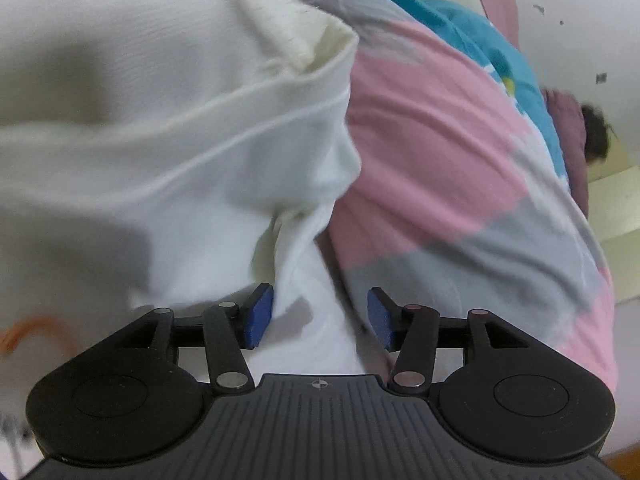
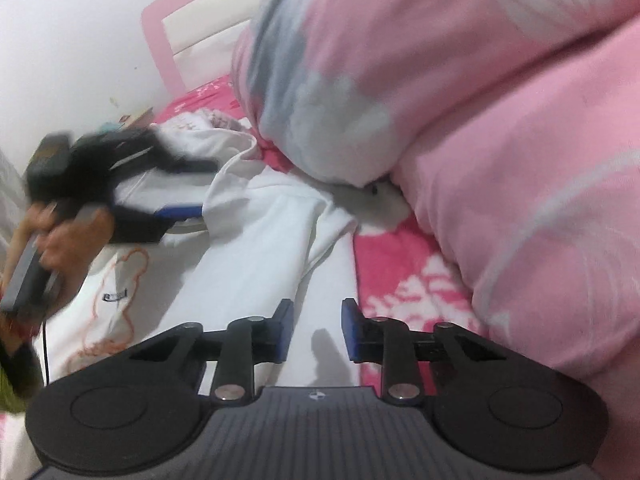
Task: Fold clothes
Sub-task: 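Open the left gripper and release the folded edge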
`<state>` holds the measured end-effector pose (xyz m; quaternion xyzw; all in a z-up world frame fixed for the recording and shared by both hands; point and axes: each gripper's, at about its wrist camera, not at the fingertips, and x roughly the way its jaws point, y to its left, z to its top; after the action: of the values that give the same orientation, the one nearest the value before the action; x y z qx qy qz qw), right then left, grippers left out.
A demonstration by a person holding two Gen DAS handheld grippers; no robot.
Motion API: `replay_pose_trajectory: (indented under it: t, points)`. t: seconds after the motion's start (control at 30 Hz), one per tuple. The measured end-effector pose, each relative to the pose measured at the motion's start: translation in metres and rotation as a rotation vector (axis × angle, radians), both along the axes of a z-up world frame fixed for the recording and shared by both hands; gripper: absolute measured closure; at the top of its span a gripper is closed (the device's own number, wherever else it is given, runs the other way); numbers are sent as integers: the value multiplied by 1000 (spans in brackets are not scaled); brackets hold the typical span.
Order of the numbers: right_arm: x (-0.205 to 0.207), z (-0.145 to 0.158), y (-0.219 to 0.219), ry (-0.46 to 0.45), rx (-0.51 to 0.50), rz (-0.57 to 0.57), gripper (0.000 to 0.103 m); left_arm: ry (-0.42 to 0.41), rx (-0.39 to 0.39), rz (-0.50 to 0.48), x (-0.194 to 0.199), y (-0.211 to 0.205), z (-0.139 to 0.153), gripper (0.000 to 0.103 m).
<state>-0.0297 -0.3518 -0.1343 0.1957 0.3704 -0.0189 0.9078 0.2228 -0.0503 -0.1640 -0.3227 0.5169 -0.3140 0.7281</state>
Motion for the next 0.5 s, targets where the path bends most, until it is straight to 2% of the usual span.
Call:
replay_pose_trajectory:
  t: [0.23,0.37,0.5]
  points:
    - [-44,9,5,109,216,55,74,24,134,-249,-94,18,9,50]
    - [-79,8,18,160,247,86,71,33,190,-329,-145,29,13,50]
    - [-107,4,30,198,306,107,71,55,255,-377,-180,31,17,50]
